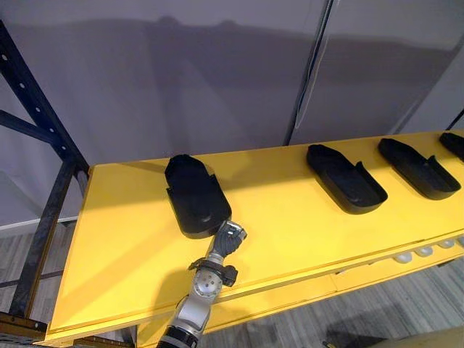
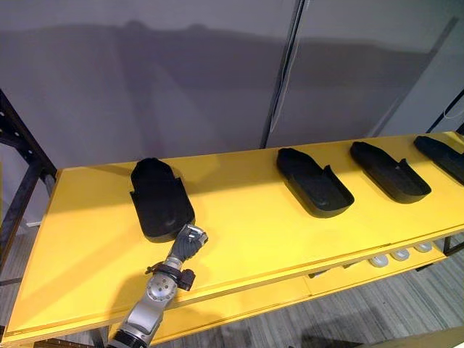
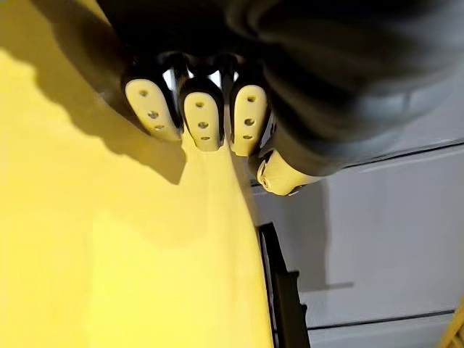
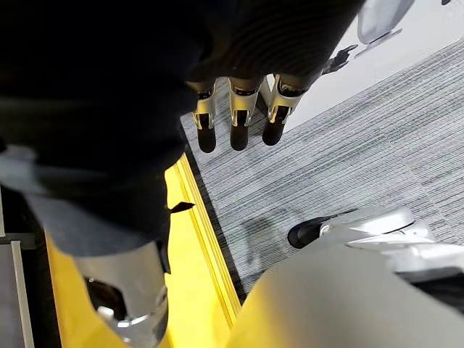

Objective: Walk over and take plastic housings, then place them on the shelf

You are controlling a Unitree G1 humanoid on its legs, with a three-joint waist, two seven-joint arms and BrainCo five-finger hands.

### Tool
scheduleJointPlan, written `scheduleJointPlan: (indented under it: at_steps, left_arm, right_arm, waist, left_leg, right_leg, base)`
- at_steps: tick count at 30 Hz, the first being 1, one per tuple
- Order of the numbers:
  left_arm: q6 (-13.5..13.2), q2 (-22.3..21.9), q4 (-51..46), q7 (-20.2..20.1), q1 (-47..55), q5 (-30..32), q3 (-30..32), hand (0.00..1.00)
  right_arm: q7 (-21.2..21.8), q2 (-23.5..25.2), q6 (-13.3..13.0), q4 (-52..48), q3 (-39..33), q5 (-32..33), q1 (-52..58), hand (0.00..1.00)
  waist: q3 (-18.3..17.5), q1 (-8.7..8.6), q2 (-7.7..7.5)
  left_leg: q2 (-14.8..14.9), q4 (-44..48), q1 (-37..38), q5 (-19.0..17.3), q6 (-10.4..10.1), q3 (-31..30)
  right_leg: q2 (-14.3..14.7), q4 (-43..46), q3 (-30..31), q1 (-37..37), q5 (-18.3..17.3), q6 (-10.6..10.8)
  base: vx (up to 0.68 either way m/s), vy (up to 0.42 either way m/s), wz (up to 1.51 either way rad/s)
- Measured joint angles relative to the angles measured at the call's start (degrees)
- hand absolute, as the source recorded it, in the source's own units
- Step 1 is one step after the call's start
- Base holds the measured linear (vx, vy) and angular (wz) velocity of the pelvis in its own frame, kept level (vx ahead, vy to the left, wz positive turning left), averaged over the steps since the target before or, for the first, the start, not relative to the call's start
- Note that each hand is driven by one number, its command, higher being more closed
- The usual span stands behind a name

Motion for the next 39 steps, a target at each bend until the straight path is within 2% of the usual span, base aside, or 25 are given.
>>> scheduleJointPlan:
  at_steps: [10,17,32,35,39]
  left_arm:
    - [-0.56,-0.66,0.60,1.23,0.15,1.14,4.09,1.00]
    - [-0.99,-0.61,0.85,2.32,-0.07,1.65,6.50,1.00]
    - [-0.17,-0.46,0.52,3.51,-0.17,2.09,8.54,1.00]
    - [0.47,-0.28,-2.59,3.33,1.40,1.95,7.68,1.00]
    - [0.29,0.05,-17.16,2.86,5.45,0.63,5.17,1.00]
  right_arm:
    - [-0.06,0.08,0.00,-0.03,0.16,0.00,-0.01,0.00]
    - [-0.11,0.08,0.01,-0.02,1.14,-0.01,0.00,0.00]
    - [-0.12,0.10,0.00,0.01,1.12,-0.04,-0.01,0.00]
    - [-0.12,0.10,0.00,0.00,1.15,-0.02,-0.12,0.00]
    - [-0.12,0.10,-0.01,0.62,1.16,0.01,-0.07,0.00]
  waist:
    - [0.14,-0.05,-0.44]
    - [-0.15,-0.10,-1.10]
    - [-0.05,-0.75,-1.27]
    - [0.22,-0.76,-1.33]
    - [0.68,-0.09,-1.71]
  left_leg:
    - [-0.73,-3.32,0.80,2.31,0.33,-1.40]
    - [-1.07,-3.68,0.84,2.37,0.38,-1.60]
    - [-1.09,-3.90,1.70,2.38,0.40,-1.43]
    - [-1.09,-3.92,1.64,2.38,0.40,-1.50]
    - [-1.00,-3.02,0.85,1.93,0.44,-1.93]
  right_leg:
    - [-0.46,-0.20,-1.68,0.00,-0.02,0.00]
    - [-0.77,-0.73,-1.91,0.20,0.01,0.03]
    - [-0.79,-0.76,-1.80,1.12,0.04,0.07]
    - [-0.78,-0.79,-1.83,1.08,0.04,0.07]
    - [-0.79,-0.58,-1.58,1.19,0.03,0.09]
  base:
    - [-0.02,0.005,0.08]
    - [0.00,0.002,0.01]
    - [-0.01,0.001,0.00]
    - [0.00,0.000,0.00]
    - [0.00,0.000,0.03]
